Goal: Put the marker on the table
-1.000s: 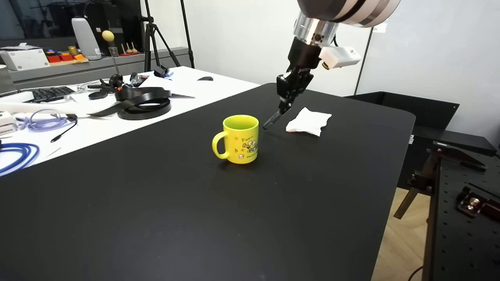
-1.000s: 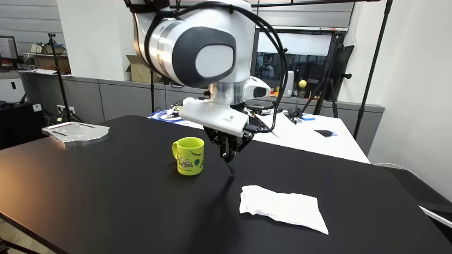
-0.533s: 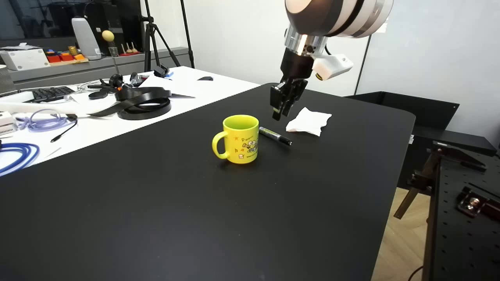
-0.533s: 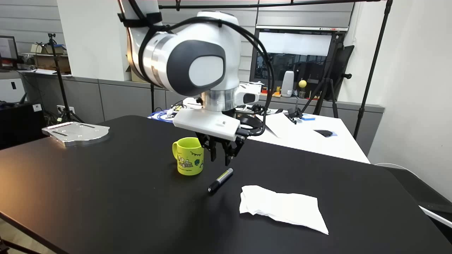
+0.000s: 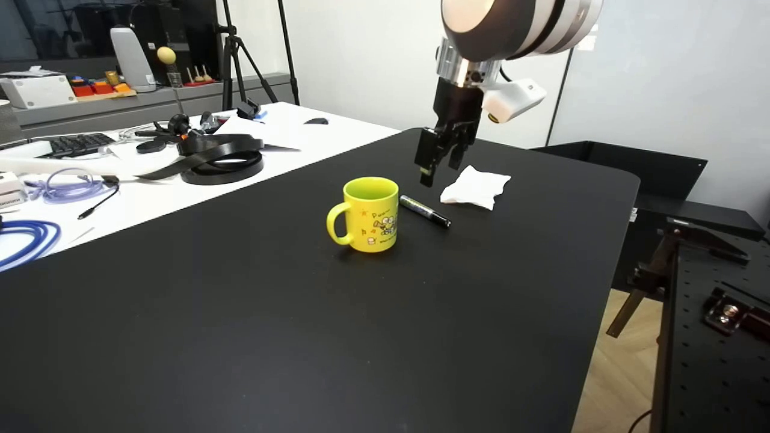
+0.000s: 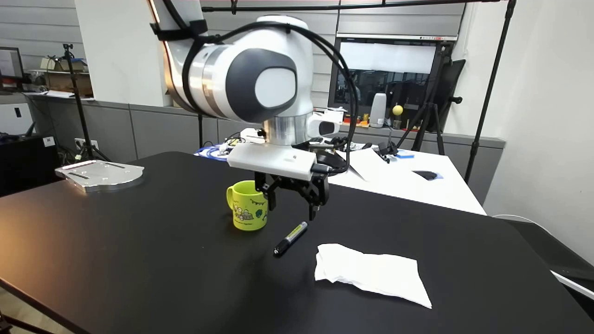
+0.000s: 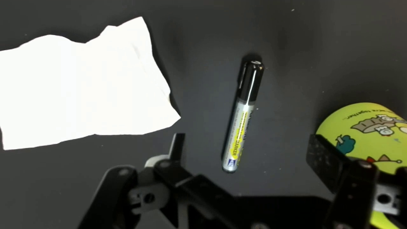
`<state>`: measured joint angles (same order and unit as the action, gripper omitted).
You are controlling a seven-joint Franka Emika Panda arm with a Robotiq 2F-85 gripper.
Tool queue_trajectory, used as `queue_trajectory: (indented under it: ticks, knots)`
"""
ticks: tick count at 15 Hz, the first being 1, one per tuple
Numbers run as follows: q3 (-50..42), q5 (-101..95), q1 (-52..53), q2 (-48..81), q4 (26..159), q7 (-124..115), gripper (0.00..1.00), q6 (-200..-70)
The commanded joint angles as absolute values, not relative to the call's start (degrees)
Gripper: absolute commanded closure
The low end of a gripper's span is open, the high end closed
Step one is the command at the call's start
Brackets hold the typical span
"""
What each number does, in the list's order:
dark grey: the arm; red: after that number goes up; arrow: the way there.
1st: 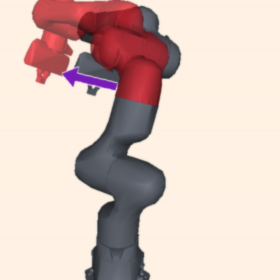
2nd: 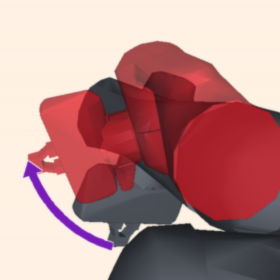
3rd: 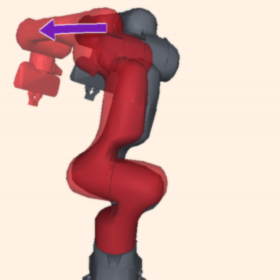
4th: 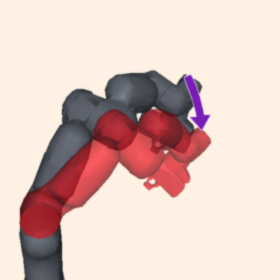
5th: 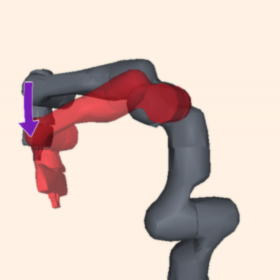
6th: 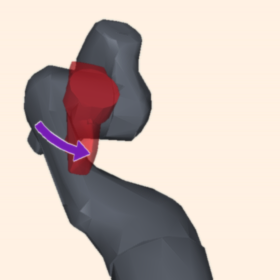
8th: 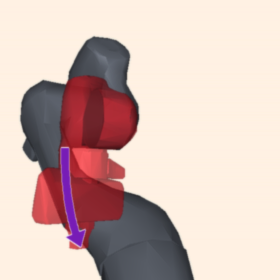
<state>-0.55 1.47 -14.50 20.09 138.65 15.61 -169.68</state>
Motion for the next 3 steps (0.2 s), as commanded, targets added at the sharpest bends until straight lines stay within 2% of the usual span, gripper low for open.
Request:
queue_trajectory:
  ticks: [1, 3]
  knots:
    - [-8.56, -5.34, -7.45, 15.51, 139.48, 8.91, 0.00, -166.33]
    - [-13.56, -11.20, -3.27, 13.40, 139.46, 4.78, 0.00, -163.80]
